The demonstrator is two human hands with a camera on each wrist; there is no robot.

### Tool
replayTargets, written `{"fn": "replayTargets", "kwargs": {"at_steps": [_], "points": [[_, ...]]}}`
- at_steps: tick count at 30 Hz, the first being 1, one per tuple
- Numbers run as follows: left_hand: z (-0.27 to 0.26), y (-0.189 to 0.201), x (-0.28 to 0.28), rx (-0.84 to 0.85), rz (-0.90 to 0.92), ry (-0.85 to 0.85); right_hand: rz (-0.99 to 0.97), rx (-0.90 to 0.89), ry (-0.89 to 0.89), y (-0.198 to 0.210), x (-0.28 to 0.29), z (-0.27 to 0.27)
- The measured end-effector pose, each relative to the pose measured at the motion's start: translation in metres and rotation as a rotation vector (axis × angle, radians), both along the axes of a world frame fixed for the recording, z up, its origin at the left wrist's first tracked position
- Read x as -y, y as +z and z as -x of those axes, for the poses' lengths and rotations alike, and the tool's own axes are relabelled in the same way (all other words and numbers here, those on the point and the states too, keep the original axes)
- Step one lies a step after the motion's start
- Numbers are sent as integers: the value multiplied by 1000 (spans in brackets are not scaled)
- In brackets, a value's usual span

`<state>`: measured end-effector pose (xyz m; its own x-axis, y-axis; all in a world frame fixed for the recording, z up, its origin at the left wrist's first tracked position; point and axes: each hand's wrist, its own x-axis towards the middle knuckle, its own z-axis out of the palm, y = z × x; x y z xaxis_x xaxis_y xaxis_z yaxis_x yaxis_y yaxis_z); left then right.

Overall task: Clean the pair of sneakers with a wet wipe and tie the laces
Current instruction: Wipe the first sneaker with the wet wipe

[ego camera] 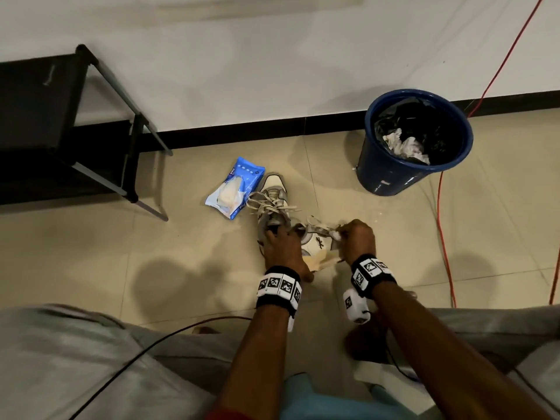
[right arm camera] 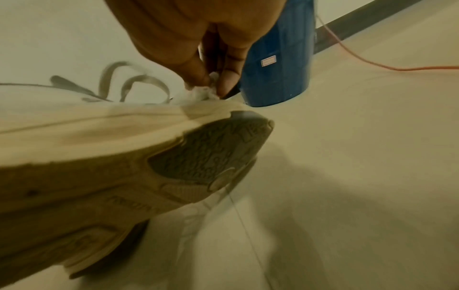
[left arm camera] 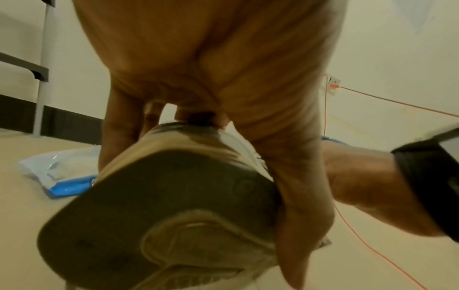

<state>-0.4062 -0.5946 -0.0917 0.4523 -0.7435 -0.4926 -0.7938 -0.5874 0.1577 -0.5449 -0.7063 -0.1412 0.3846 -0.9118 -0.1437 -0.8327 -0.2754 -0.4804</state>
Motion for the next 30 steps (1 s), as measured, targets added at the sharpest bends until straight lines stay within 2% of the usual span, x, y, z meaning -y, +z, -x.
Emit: {"fn": "replayTargets", "kwargs": {"at_steps": [2, 7, 8, 10, 13, 15, 17, 20, 22, 24, 25, 26, 28, 30], "points": [[1, -2, -3, -7, -12, 9, -3, 50, -7, 2, -6, -4], [5, -3, -8, -21, 36, 130, -73, 301, 168, 6, -33, -36], [8, -3, -10, -18, 41, 160, -78, 275, 193, 3, -28, -34], [14, -4, -13, 0, 34, 167, -44, 102, 259, 0, -15, -26], [19, -6, -15, 34, 45, 149, -1, -78, 170, 4, 3, -10], [22, -5, -13, 43, 77, 139, 20, -11, 120, 8, 1, -12], [26, -5, -13, 38, 110, 149, -7, 85, 149, 13, -14, -26], [25, -10, -16, -48, 139, 243, -85, 249, 148, 20, -34, -40], [21, -10, -16, -92, 134, 230, -14, 225, 225, 20, -24, -34], [21, -8, -16, -86, 97, 145, 34, 2, 284, 16, -2, -18], [22, -7, -16, -84, 83, 111, 30, -125, 245, 16, 8, -8], [24, -8, -16, -87, 77, 91, 30, -176, 185, 15, 13, 2], [22, -10, -14, -108, 79, 98, 31, -92, 129, 16, 11, 12], [17, -11, -15, -158, 98, 151, 22, 79, 197, 18, -9, 6]]}}
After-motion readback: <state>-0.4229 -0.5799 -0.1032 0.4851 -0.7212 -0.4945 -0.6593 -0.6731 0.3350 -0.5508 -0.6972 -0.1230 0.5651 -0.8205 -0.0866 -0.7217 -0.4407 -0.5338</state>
